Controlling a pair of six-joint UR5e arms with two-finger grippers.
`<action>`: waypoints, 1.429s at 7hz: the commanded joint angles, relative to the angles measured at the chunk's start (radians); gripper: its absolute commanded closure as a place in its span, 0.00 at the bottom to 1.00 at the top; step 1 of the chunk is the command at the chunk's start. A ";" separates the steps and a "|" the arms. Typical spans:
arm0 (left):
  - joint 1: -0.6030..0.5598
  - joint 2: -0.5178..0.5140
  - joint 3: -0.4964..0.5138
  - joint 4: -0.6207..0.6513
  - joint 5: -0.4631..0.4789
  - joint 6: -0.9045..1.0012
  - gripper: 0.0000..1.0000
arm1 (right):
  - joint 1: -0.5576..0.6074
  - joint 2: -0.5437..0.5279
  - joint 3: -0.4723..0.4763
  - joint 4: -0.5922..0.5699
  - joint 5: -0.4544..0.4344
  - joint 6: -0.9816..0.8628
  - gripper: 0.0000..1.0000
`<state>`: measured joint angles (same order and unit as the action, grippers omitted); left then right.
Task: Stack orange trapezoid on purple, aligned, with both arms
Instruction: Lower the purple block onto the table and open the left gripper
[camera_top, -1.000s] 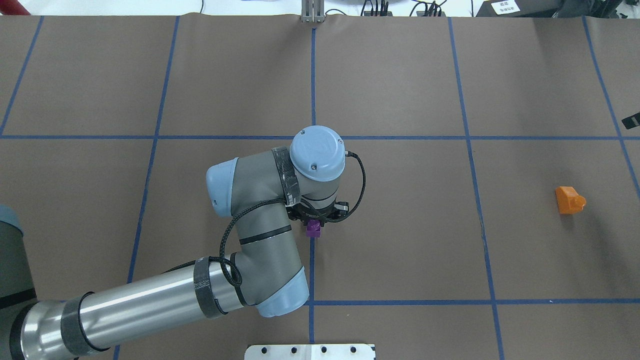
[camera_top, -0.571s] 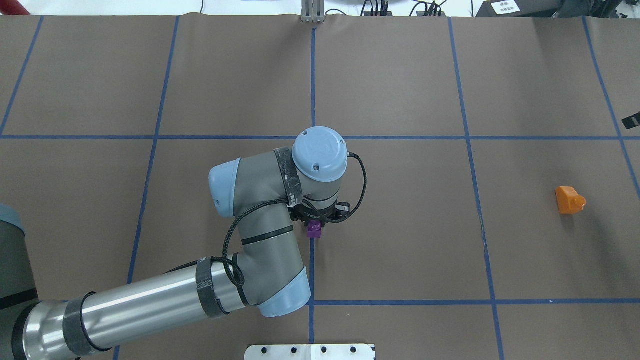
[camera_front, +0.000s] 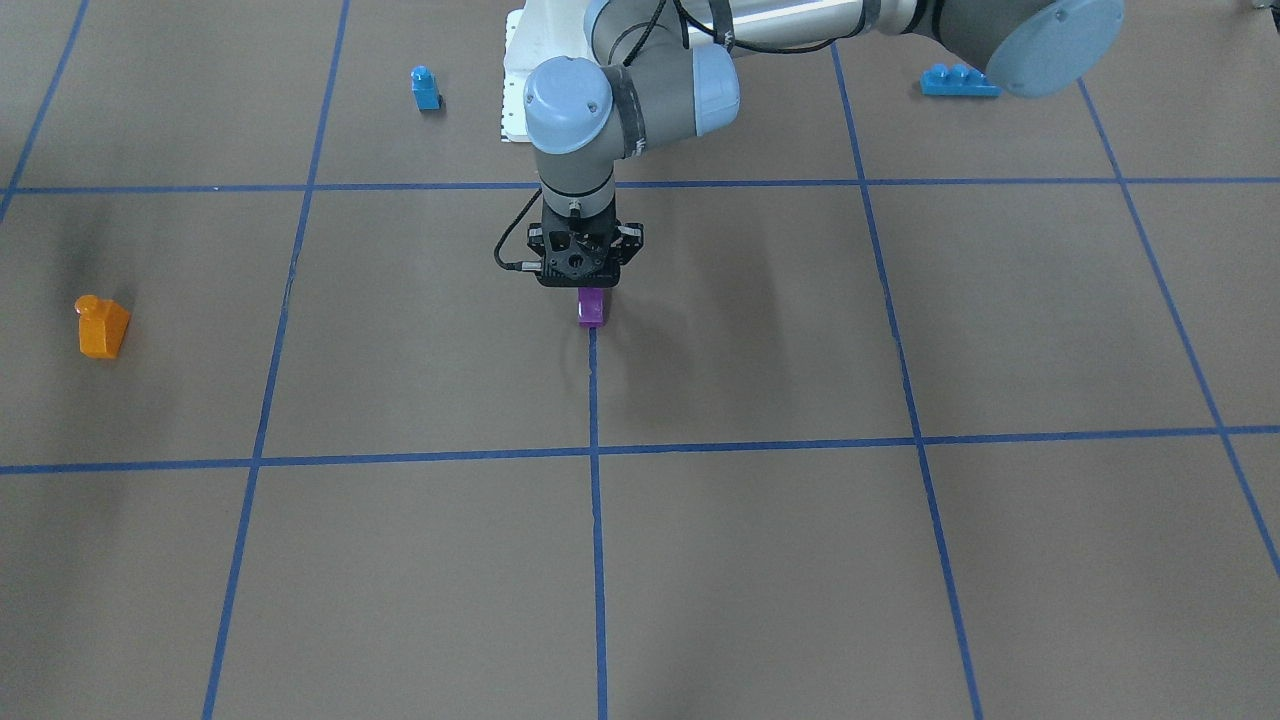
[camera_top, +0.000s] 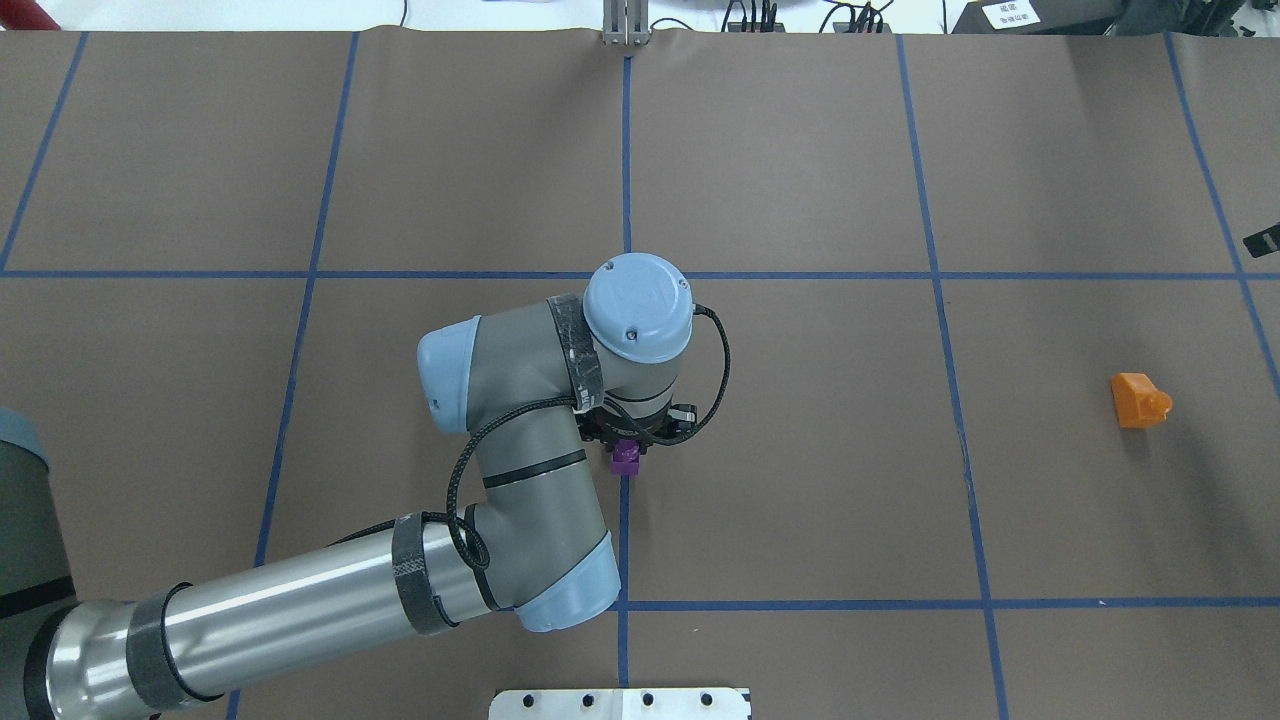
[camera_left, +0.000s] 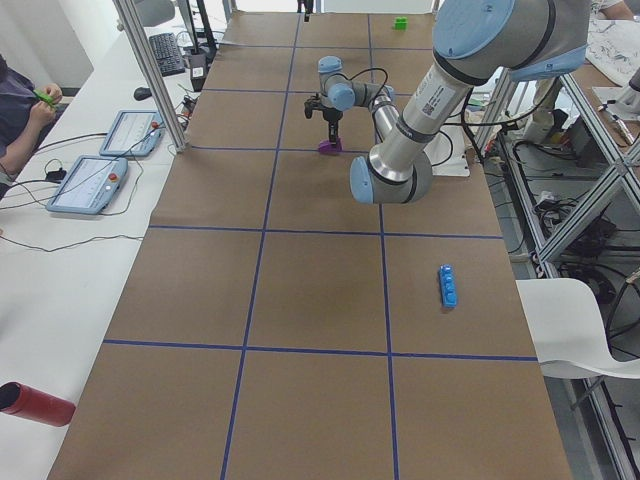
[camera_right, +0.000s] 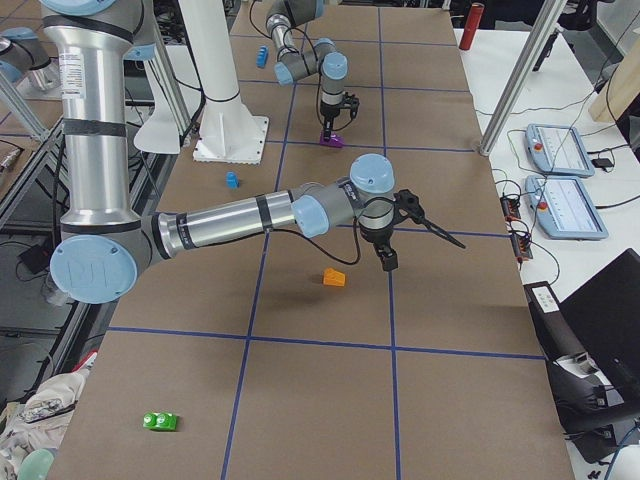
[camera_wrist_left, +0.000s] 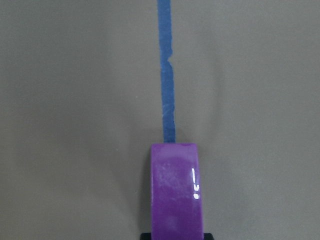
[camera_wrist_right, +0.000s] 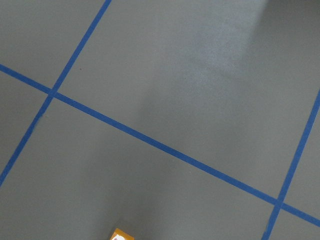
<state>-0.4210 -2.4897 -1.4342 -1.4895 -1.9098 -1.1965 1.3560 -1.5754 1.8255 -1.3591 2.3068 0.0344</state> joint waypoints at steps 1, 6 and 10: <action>0.002 0.000 0.005 -0.002 0.000 0.000 0.74 | 0.000 0.000 0.000 0.000 -0.001 -0.001 0.00; 0.004 0.000 0.006 -0.002 0.000 0.002 0.42 | 0.000 0.000 0.000 0.000 -0.001 -0.001 0.00; -0.016 0.003 -0.024 0.009 0.000 0.008 0.00 | 0.000 0.000 0.000 -0.003 0.003 0.004 0.00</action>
<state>-0.4225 -2.4884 -1.4377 -1.4898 -1.9098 -1.1925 1.3561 -1.5754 1.8254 -1.3597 2.3072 0.0354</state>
